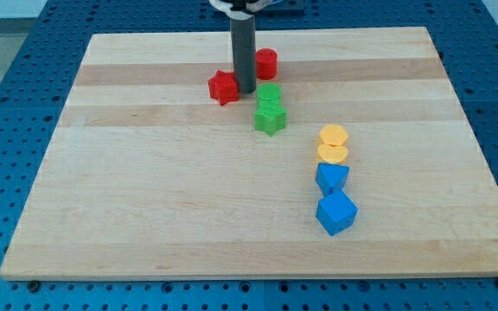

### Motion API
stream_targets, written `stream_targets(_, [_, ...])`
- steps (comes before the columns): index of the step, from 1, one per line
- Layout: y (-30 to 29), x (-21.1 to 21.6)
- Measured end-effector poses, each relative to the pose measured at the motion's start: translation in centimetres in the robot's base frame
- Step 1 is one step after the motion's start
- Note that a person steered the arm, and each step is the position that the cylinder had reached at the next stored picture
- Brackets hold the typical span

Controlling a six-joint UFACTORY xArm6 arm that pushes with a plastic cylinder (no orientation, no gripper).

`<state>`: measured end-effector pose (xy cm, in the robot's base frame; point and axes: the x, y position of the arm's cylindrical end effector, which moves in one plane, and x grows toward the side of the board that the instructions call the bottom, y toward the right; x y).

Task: Push the red star to the top left of the board

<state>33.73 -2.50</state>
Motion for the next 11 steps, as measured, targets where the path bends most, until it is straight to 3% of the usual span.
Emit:
stream_targets(5, [-10.0, 1.4])
stream_targets(7, [-13.4, -1.6])
stream_targets(10, [-17.4, 2.0])
stream_targets(11, [-18.0, -0.2])
